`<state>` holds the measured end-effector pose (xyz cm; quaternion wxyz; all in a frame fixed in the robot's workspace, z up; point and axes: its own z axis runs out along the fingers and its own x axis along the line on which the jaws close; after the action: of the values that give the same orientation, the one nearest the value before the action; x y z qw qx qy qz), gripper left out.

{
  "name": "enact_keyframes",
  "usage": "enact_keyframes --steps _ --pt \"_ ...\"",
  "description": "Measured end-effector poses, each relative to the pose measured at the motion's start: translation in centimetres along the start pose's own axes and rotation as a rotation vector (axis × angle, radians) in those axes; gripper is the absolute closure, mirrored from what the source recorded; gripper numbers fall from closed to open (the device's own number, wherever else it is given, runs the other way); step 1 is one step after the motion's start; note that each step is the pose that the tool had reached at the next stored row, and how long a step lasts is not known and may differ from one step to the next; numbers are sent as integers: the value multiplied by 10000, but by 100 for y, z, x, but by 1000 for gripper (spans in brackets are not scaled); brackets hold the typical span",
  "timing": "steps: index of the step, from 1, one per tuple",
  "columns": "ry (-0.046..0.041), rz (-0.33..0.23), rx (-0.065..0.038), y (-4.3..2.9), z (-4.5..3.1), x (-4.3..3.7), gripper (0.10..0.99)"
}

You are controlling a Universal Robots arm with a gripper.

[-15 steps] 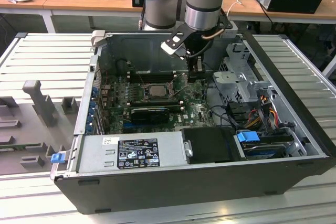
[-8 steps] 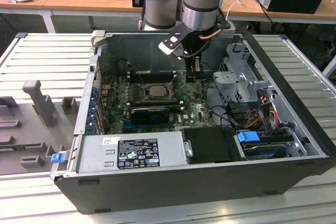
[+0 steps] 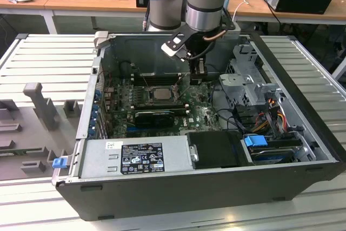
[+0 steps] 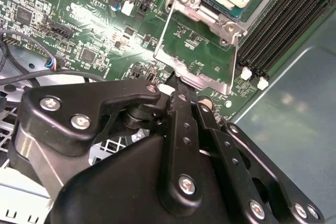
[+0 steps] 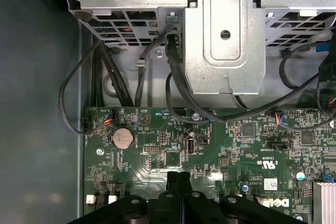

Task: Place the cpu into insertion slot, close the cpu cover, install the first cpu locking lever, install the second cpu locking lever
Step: 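Close the cpu cover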

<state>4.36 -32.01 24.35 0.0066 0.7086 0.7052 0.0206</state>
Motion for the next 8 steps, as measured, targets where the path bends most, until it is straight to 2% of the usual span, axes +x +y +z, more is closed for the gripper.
enact_keyframes --steps 8 --pt "0 0 -1 -28 0 0 980"
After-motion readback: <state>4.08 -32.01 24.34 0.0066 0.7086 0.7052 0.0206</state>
